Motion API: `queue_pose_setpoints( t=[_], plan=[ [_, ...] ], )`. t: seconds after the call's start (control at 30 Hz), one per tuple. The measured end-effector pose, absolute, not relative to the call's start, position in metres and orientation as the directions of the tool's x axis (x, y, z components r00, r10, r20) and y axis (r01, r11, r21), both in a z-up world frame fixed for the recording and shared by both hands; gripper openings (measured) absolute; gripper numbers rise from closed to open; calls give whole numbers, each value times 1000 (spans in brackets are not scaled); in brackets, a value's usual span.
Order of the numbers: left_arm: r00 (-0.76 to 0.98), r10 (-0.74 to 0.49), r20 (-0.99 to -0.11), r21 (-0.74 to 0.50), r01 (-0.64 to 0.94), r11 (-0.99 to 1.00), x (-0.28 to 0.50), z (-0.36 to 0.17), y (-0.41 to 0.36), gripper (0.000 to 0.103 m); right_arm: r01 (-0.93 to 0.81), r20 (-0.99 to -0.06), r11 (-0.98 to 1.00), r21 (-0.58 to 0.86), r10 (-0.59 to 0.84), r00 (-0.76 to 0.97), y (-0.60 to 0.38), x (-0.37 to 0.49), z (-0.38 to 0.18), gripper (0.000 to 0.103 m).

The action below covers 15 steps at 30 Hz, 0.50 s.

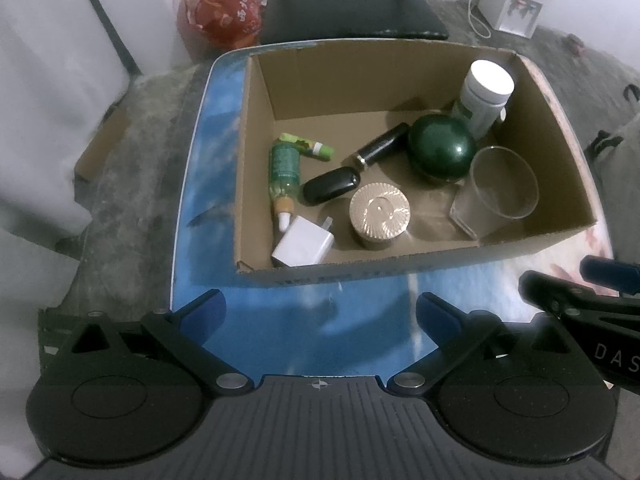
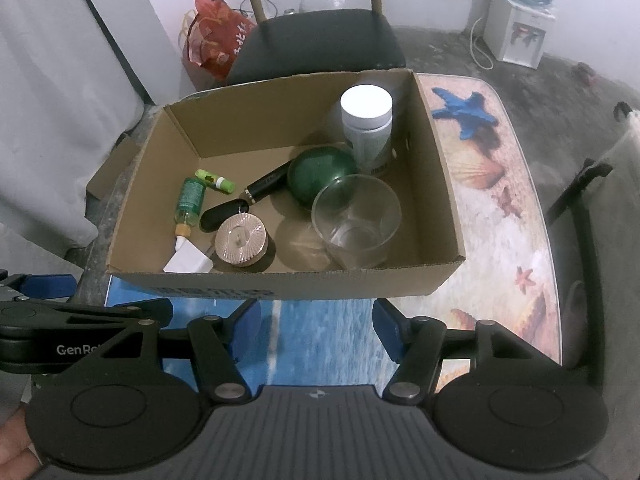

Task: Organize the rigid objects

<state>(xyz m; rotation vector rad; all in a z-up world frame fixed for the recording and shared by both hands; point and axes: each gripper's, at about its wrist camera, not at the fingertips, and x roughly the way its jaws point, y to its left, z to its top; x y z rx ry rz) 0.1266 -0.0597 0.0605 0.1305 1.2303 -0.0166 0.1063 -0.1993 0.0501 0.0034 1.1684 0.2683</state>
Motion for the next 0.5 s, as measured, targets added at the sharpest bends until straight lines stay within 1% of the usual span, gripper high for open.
queue_pose_setpoints(
  t=[0.5],
  plan=[
    [336, 58, -940, 93, 88, 992, 126, 61, -60, 102, -202, -908, 969, 140, 207, 365, -200, 106, 50, 64]
  ],
)
